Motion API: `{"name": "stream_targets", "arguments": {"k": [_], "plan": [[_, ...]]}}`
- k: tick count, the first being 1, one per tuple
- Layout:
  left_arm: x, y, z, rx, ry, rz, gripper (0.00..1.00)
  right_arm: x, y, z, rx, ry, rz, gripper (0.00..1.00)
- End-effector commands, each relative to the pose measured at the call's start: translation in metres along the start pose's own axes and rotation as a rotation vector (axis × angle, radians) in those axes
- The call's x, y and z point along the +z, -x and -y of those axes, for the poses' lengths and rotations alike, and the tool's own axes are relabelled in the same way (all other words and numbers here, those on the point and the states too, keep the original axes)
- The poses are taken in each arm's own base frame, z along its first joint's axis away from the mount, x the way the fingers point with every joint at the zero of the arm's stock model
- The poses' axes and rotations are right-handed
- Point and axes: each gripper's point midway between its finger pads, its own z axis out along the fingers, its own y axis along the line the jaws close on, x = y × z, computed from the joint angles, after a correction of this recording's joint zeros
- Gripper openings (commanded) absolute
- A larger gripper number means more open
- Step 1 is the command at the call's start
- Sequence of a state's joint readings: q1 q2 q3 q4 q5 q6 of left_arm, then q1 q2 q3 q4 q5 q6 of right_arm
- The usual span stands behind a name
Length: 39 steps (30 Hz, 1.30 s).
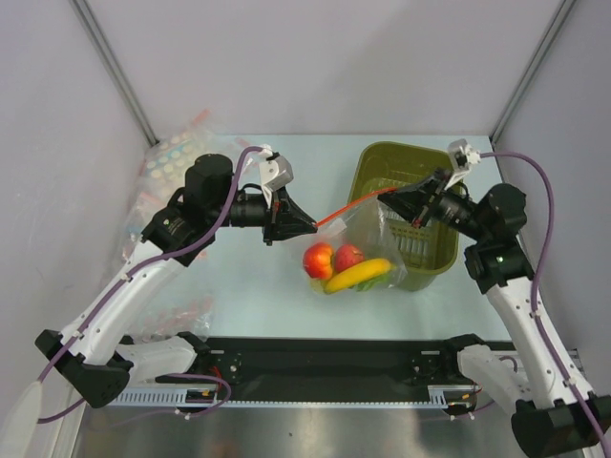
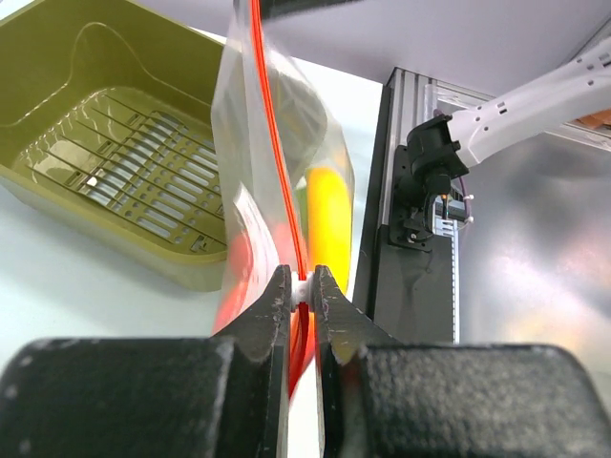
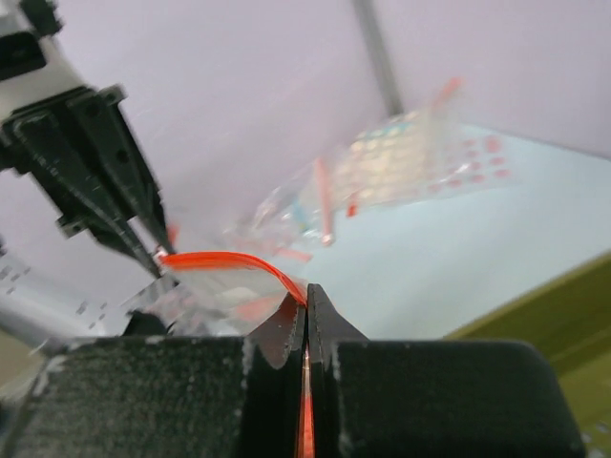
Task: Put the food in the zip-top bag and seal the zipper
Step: Zip the zipper food storage bag at the center of the board, then place the zipper food storage bag at the center of the board.
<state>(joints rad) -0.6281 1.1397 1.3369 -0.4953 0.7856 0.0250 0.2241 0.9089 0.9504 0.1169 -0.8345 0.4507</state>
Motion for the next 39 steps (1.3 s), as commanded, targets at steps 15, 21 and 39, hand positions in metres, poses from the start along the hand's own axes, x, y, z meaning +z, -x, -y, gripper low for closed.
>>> {"name": "stream_targets", "arguments": {"k": [15,21,39], "plan": [[-0.007,-0.009,-0.003,-0.013,0.056,-0.011,0.00,-0.100,0.034,0.068,-0.033,-0.716,0.309,0.00],[-0.015,-0.007,-0.020,-0.021,0.183,-0.005,0.00,-0.113,0.032,0.069,0.005,-0.778,0.336,0.00],[-0.012,-0.023,-0.032,-0.072,0.237,-0.029,0.07,-0.096,-0.038,0.013,0.088,-0.469,0.095,0.00]]}}
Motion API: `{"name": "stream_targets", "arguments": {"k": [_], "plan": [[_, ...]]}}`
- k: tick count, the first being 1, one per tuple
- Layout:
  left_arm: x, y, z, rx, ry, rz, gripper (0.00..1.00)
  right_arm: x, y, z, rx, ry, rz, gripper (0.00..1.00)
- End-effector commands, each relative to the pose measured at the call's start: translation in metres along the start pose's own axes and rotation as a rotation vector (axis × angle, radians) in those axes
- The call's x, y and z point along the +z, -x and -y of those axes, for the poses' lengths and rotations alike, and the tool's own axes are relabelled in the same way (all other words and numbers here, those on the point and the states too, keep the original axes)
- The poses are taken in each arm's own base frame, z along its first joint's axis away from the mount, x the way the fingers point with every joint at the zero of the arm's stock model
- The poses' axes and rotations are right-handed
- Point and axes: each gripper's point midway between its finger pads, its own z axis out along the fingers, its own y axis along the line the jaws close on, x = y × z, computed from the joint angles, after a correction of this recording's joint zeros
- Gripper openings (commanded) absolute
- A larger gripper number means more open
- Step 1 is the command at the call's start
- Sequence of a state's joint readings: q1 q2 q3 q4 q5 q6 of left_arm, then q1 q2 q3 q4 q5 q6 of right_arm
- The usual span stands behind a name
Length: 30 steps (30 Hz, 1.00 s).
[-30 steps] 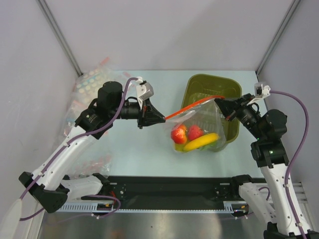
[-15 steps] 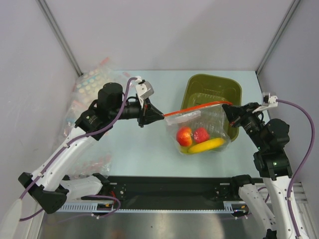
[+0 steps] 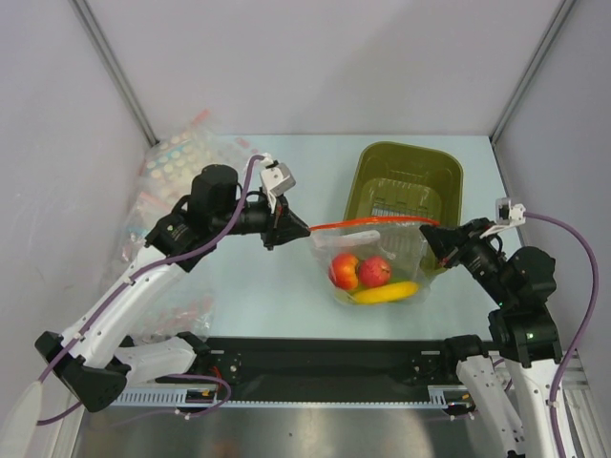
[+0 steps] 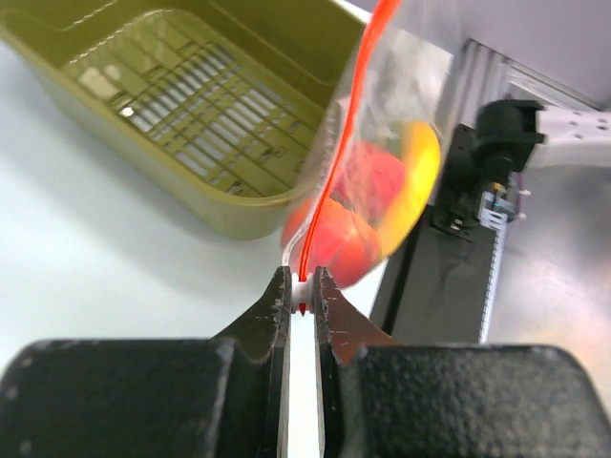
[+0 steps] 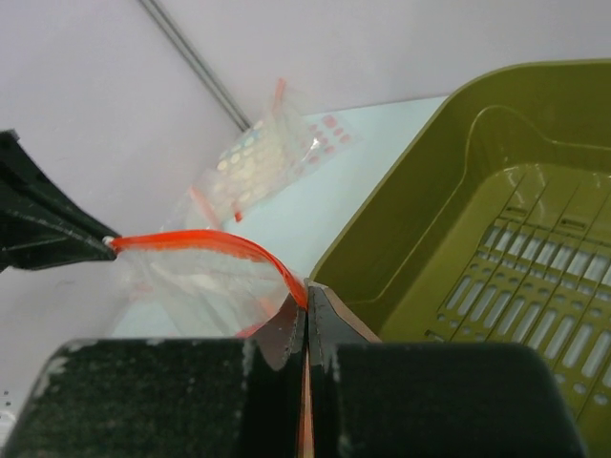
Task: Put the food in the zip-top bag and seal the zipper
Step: Place the zipper food storage bag at the center of the board.
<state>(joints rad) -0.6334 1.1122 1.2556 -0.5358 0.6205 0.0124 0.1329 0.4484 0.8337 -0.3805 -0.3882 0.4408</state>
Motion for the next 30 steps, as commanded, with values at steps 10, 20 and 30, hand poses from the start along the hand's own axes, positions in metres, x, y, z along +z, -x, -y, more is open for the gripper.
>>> {"name": "stream_targets", "arguments": {"k": [10,20,30], "plan": [[-0.048,0.024,-0.083,-0.096,0.554,0.133,0.13,0.028,-0.044,-0.040,-0.040,0.290,-0.186,0.02],[-0.034,0.024,-0.087,-0.132,0.525,0.119,0.84,0.067,-0.032,-0.024,0.061,0.054,-0.074,1.00],[-0.054,0.029,-0.136,-0.330,0.772,0.150,1.00,0.098,0.009,0.032,0.075,-0.463,-0.191,1.00]]}}
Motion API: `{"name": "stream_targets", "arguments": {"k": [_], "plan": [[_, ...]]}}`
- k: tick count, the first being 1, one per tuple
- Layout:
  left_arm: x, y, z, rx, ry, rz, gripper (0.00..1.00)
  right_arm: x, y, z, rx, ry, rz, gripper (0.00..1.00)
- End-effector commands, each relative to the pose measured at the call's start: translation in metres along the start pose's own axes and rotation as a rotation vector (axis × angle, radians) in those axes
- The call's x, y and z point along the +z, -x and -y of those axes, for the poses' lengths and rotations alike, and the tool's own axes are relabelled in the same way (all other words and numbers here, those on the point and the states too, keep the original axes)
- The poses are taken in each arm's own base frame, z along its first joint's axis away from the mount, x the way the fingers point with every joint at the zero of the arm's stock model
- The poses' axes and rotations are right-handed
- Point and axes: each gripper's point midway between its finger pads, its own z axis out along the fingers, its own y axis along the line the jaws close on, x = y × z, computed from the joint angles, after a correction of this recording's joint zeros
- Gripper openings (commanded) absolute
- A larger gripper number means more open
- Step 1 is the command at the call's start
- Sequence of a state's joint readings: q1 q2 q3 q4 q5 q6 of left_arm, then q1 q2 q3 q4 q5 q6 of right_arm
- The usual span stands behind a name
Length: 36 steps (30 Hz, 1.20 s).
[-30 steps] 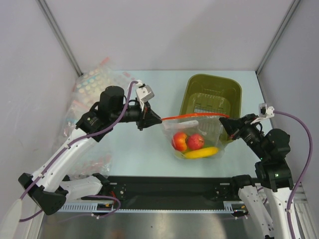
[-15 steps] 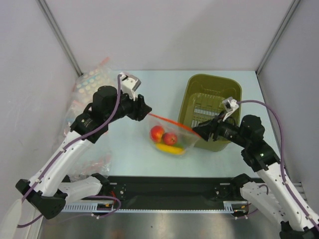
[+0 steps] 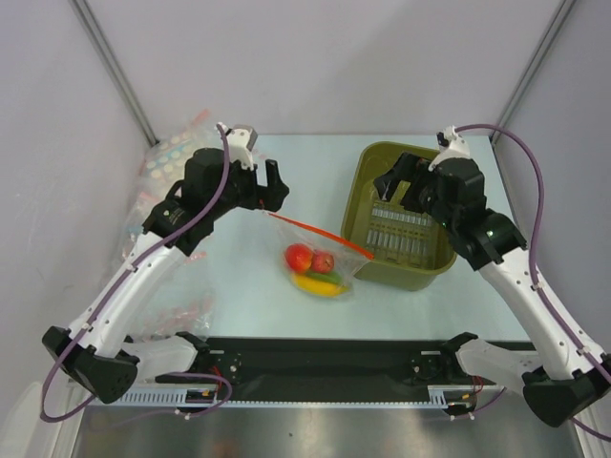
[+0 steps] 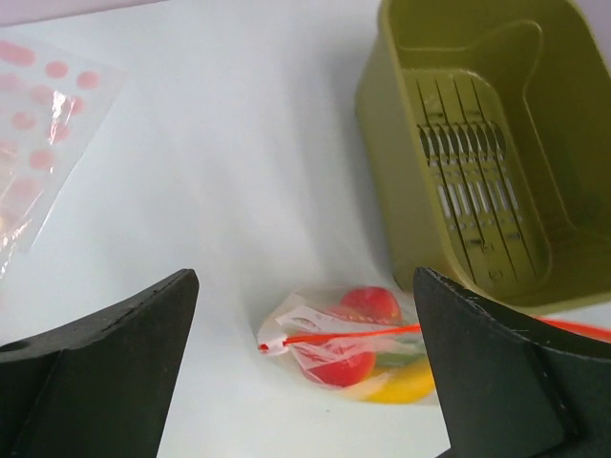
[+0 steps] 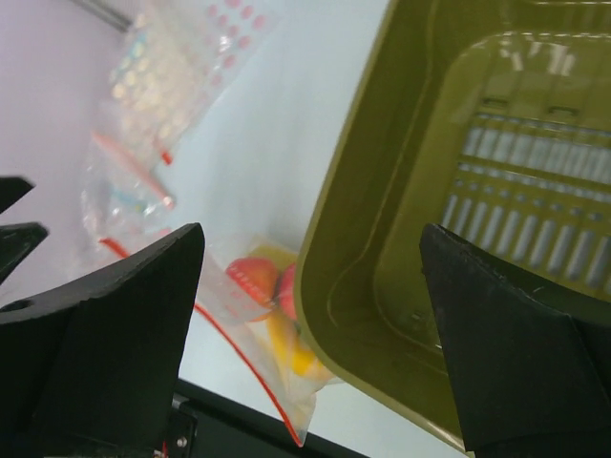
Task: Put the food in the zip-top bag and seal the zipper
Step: Place the zipper food storage bag at the center of the board, then reset both arms
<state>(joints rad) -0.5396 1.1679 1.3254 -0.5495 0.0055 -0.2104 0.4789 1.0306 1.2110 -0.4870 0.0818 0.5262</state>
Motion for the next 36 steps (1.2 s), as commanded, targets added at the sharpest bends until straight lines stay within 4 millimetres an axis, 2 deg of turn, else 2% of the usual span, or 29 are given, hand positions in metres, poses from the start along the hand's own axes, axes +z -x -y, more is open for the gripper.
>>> {"name": "stream_targets", "arguments": {"k": [1,4,6,7,8,10,13,15,16,18,19,23,28,33,36], "plan": [[-0.002,0.020,-0.013,-0.111,0.076,0.042,1.00,-0.008,0.018,0.027,0.014,-0.197,0.030,1.00],[0.002,0.022,-0.019,-0.160,0.092,0.035,1.00,-0.006,0.026,0.022,0.024,-0.188,0.047,1.00],[0.003,0.020,-0.019,-0.200,0.075,0.032,1.00,-0.004,0.025,0.017,0.029,-0.169,0.031,1.00],[0.003,0.021,-0.025,-0.219,0.089,0.038,1.00,-0.002,0.025,0.015,0.037,-0.168,0.025,1.00],[0.002,0.020,-0.018,-0.242,0.048,0.032,1.00,0.000,0.024,0.016,0.042,-0.171,0.021,1.00],[0.000,0.019,-0.017,-0.263,0.031,0.046,1.00,0.003,0.021,0.014,0.045,-0.147,0.026,1.00],[-0.007,0.019,-0.011,-0.294,-0.012,0.090,1.00,0.000,0.026,0.007,0.027,-0.090,0.063,1.00],[-0.011,0.018,-0.009,-0.321,-0.029,0.125,1.00,-0.003,0.028,0.010,0.022,-0.089,0.081,1.00],[-0.025,0.025,-0.006,-0.325,-0.047,0.173,1.00,-0.005,0.034,0.010,0.025,-0.081,0.109,1.00],[-0.034,0.028,-0.005,-0.336,-0.069,0.244,1.00,-0.013,0.042,0.010,0.034,-0.070,0.153,1.00],[-0.053,0.037,-0.004,-0.334,-0.078,0.311,1.00,-0.015,0.050,0.006,0.039,-0.049,0.195,1.00],[-0.073,0.039,-0.012,-0.342,-0.053,0.415,1.00,-0.025,0.052,-0.005,0.017,0.046,0.248,1.00],[-0.086,0.037,-0.008,-0.291,-0.080,0.450,1.00,-0.025,0.041,-0.003,0.007,0.040,0.196,1.00],[-0.106,0.039,-0.011,-0.286,-0.076,0.533,1.00,-0.028,0.039,-0.003,0.004,0.041,0.177,1.00],[-0.105,0.035,-0.012,-0.293,-0.083,0.546,1.00,-0.027,0.037,-0.004,-0.016,0.052,0.173,1.00]]}}
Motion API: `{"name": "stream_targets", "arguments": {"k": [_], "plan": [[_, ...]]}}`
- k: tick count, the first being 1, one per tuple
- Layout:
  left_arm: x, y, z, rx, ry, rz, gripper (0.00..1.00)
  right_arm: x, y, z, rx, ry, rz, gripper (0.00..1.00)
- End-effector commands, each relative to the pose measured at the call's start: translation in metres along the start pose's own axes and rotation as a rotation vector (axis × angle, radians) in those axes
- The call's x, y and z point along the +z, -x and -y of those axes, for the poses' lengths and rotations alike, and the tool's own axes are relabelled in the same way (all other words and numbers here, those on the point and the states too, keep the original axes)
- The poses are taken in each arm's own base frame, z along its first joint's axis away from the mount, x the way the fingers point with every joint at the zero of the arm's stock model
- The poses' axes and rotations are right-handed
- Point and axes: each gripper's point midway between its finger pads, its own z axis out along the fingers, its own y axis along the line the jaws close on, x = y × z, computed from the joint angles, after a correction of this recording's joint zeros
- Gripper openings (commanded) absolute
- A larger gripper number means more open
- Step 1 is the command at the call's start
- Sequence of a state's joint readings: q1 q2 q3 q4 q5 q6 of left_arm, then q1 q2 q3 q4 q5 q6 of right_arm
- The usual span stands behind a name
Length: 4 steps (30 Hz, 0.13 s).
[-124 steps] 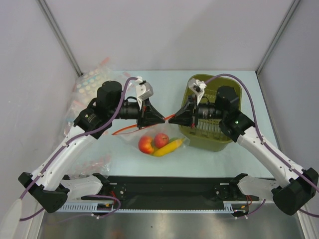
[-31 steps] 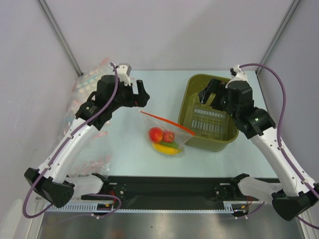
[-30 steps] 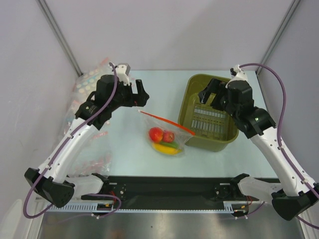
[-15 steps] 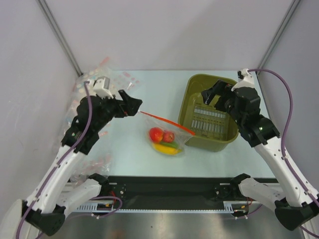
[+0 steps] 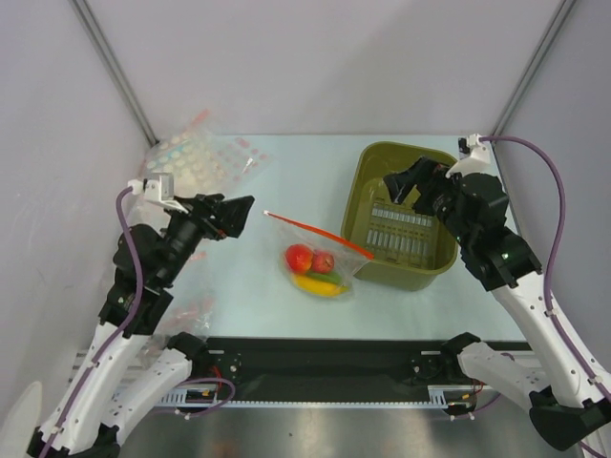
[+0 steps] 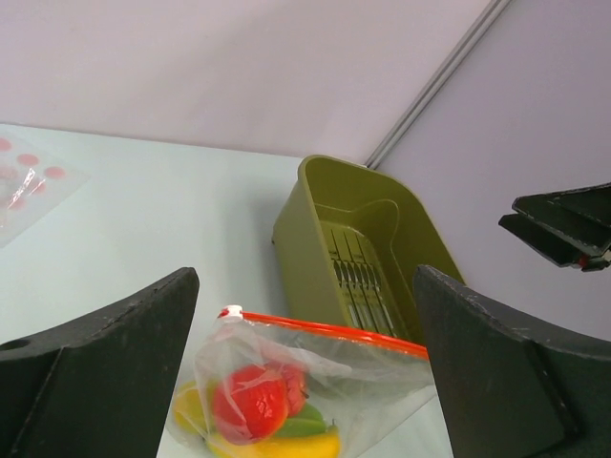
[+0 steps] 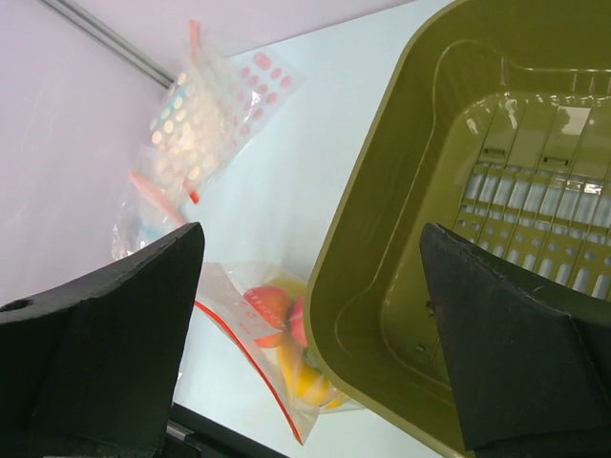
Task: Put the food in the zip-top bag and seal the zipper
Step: Reset both arms
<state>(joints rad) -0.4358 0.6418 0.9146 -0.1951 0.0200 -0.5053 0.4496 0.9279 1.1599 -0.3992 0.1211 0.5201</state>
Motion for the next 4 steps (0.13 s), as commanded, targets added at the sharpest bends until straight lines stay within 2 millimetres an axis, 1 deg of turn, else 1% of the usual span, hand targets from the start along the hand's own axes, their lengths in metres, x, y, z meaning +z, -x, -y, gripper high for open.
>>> {"name": "stream_targets", "arguments": {"k": [1,4], "plan": [[0.0000,0.0121,0.0017,0.003,-0.013,0.069,1.00,-0.0038,0.0054,-0.0097,-0.035,0.052,0.006,1.00],[0.0028,0.0096,0.0005,-0.011,-0.006,0.057,1.00,-0.0040,0.0068,-0.0143,-0.058,0.071,0.000,1.00]]}}
